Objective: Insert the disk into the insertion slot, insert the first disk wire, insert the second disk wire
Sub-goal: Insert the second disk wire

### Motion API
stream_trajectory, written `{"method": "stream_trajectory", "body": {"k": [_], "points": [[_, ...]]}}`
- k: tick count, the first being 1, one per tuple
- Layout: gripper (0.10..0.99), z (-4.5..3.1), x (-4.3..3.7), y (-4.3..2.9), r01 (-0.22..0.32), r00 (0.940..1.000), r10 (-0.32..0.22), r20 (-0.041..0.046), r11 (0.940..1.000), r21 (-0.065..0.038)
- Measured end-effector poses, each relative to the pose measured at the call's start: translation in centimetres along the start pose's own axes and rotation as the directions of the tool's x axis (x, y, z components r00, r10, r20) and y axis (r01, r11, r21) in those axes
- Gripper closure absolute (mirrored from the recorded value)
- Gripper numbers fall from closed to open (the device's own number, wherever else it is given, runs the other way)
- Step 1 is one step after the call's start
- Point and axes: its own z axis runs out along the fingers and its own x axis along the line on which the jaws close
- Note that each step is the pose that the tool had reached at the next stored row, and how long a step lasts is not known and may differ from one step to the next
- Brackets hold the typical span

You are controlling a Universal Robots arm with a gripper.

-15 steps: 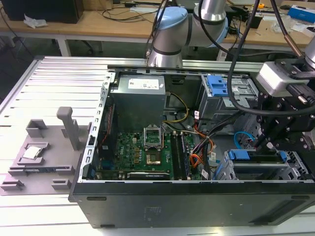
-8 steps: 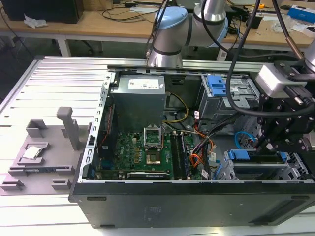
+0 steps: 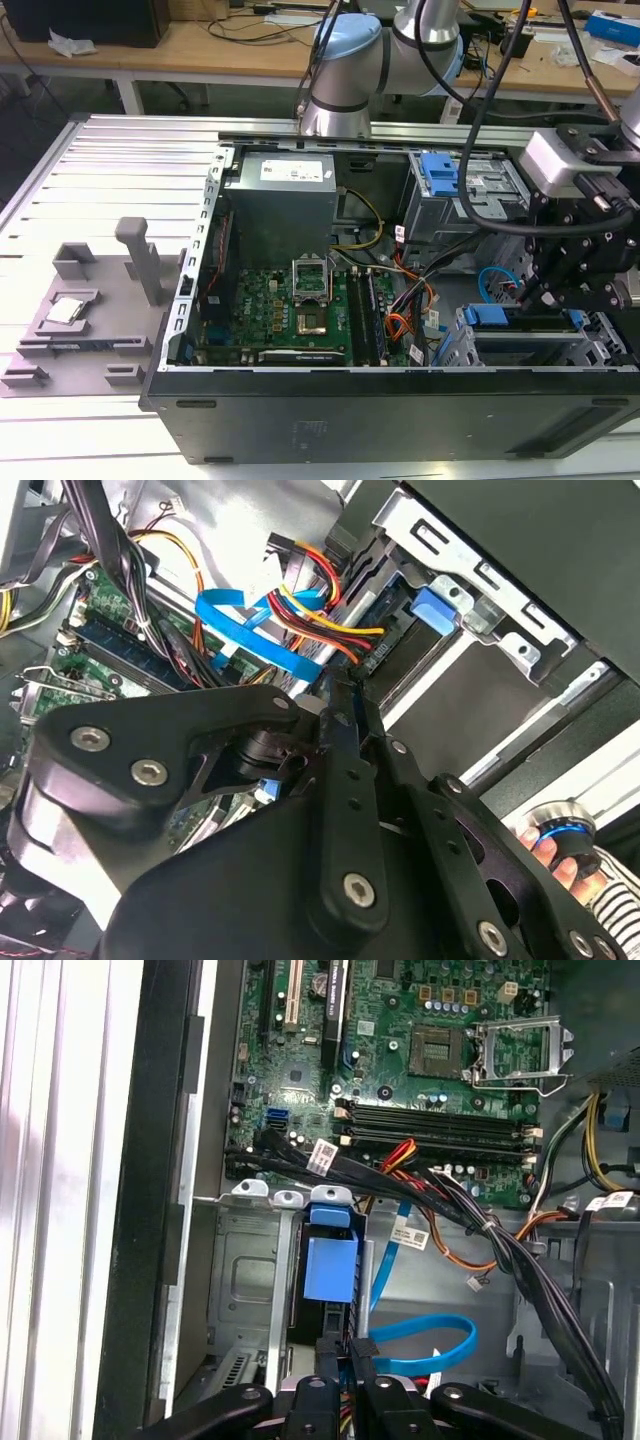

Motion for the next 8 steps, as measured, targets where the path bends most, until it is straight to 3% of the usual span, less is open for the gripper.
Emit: {"method": "stream_trajectory", "body": {"k": [8], "points": [[0.925, 0.49, 0.28, 0.02, 0.000, 1.0000, 0.000, -0.0005, 1.0000, 0.000]]}}
